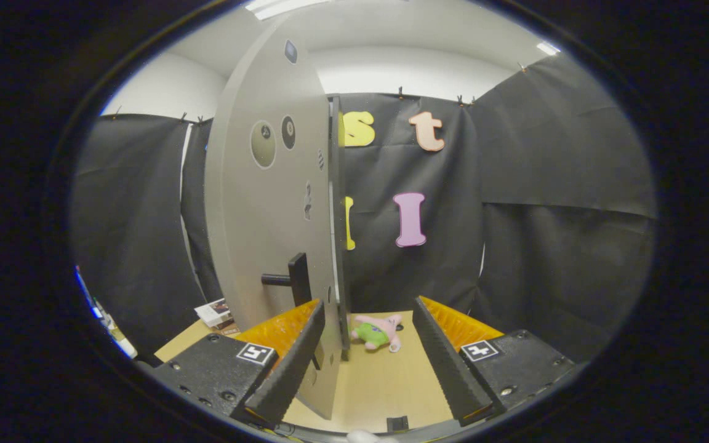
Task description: Open the shoe cabinet door, grab the shoes and put them into the shoe cabinet, then close the shoe cabinet door.
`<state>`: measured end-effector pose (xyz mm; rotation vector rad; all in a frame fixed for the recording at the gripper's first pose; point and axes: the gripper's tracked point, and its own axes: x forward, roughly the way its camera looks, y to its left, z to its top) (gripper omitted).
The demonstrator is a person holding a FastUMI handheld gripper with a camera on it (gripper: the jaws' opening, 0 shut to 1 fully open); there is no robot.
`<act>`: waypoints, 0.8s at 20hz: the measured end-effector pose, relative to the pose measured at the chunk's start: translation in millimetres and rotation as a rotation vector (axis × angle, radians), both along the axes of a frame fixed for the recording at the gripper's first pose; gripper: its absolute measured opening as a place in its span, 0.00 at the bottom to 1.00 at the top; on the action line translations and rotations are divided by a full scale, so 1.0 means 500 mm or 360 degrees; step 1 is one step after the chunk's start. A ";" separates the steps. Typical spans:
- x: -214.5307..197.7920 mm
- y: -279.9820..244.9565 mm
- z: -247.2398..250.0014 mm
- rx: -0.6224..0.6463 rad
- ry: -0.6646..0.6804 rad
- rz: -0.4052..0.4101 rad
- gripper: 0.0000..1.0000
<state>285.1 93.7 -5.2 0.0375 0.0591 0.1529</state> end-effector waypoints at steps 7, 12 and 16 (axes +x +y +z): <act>-0.021 0.097 -0.005 0.0022 0.0001 -0.0022 0.96; -0.028 0.184 -0.006 0.0029 -0.0001 0.0002 0.96; -0.020 0.261 -0.008 0.0020 -0.0003 0.0060 0.96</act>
